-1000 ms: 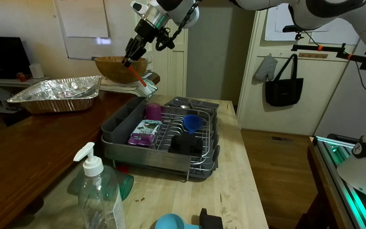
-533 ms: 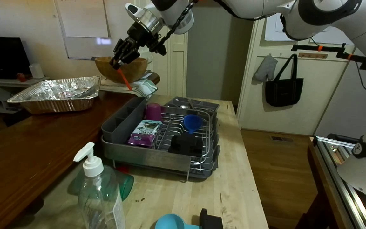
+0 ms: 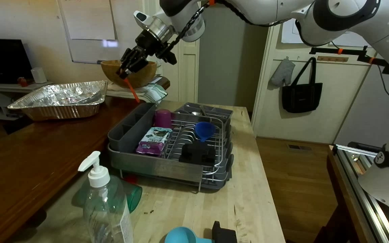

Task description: Remove the orange spoon, silver spoon and silver fork from the cutlery holder and place them on the dishrack.

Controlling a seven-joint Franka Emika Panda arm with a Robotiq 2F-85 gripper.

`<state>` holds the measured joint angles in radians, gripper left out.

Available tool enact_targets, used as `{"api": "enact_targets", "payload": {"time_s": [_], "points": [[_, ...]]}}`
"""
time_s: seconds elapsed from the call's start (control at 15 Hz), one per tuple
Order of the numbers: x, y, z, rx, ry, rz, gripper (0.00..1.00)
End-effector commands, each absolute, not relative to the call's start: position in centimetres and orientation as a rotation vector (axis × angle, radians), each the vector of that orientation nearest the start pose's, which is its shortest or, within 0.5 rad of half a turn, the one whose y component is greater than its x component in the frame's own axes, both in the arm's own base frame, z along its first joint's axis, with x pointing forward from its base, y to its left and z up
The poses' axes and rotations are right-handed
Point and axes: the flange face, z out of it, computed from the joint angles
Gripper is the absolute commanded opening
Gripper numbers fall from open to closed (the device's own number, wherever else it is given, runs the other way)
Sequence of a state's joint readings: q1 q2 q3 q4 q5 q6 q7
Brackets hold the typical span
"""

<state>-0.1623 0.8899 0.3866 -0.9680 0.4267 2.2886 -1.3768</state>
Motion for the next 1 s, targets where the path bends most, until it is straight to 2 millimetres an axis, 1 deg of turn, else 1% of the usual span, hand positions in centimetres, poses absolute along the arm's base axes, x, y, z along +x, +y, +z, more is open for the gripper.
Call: {"api": "enact_targets", "payload": {"time_s": [0.0, 0.33, 0.53, 0.6, 0.67, 0.87, 0.93], "points": [[81.5, 4.7, 39.4, -2.211, -1.427, -1.028, 0.08], [81.9, 3.5, 36.6, -2.166, -1.445, -1.01, 0.08], [81.9, 3.4, 35.8, -2.143, -1.457, -0.971, 0.08], [81.9, 3.4, 35.8, -2.145, -1.463, -0.953, 0.58], [81.8, 3.4, 35.9, -2.146, -1.468, -0.942, 0.59], [81.7, 3.2, 36.9, -2.182, -1.474, -0.929, 0.79], [81.8, 2.9, 37.6, -2.203, -1.477, -0.942, 0.88]]}}
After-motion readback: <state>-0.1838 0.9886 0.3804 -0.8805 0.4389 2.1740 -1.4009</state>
